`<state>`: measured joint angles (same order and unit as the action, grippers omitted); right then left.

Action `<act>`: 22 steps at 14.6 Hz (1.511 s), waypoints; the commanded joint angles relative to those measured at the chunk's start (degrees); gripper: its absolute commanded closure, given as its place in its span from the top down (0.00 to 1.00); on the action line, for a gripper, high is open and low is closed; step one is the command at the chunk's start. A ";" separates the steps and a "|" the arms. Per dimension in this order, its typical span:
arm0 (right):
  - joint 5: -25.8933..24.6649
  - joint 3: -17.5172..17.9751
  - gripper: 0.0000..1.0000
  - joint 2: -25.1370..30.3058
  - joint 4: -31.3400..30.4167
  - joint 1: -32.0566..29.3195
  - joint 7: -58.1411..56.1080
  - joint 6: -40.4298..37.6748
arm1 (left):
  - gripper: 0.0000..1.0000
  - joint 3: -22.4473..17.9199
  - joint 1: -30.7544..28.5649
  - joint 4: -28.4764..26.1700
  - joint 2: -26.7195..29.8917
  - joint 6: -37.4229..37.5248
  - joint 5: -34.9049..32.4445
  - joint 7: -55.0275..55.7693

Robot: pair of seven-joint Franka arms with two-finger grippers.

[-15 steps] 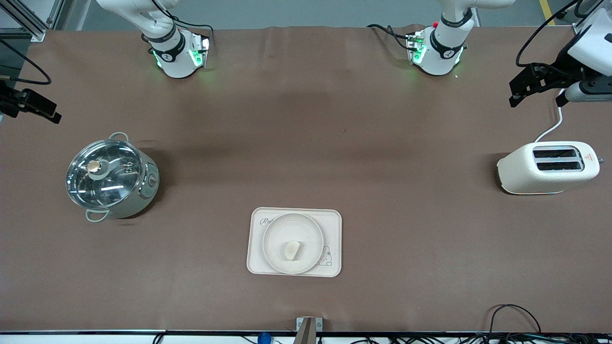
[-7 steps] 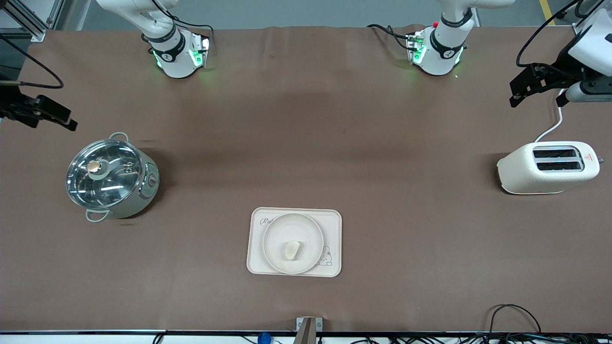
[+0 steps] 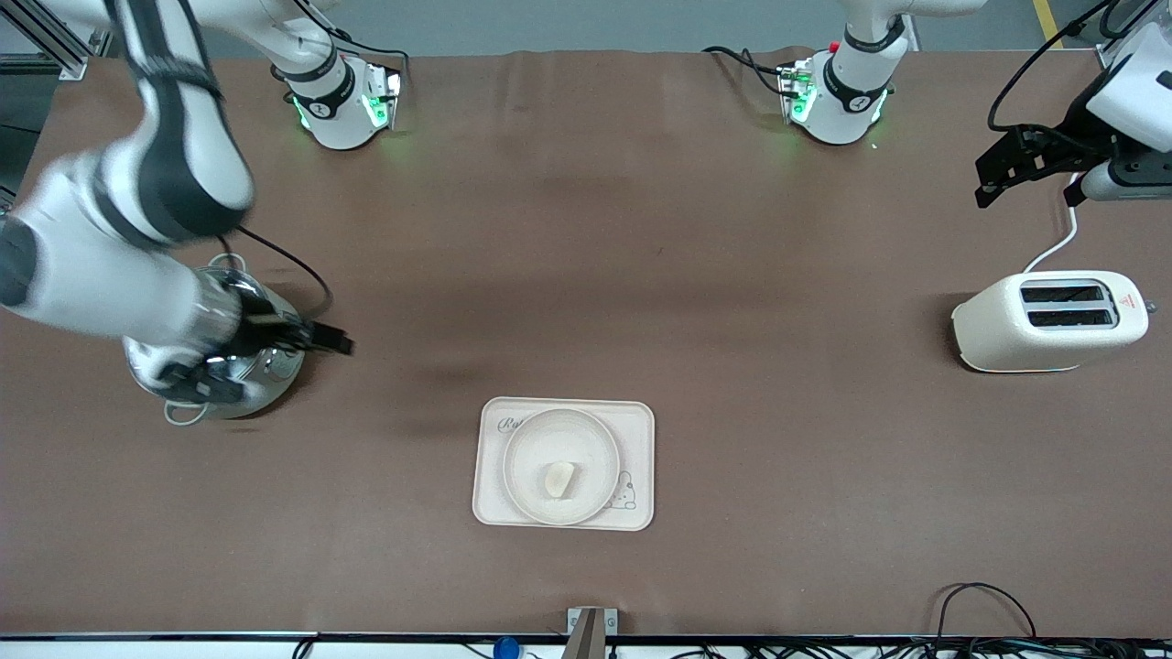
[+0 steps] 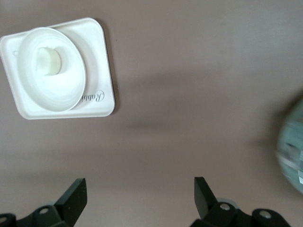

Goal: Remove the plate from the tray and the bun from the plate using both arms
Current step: 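Reach the right gripper over the white plate on the tray, then grasp the white plate rim with the right gripper and lift it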

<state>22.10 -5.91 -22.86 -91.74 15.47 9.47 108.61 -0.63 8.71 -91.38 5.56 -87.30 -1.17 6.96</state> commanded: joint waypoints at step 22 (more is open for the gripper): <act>12.44 0.28 0.13 -36.20 26.88 10.99 10.39 21.91 | 1.00 -0.16 -0.27 0.77 -1.16 1.87 -0.15 -0.81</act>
<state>33.79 -5.88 -58.77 -65.77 27.20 19.99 131.40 -0.65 8.67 -91.26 4.36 -86.44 -1.17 6.96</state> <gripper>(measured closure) 0.771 0.000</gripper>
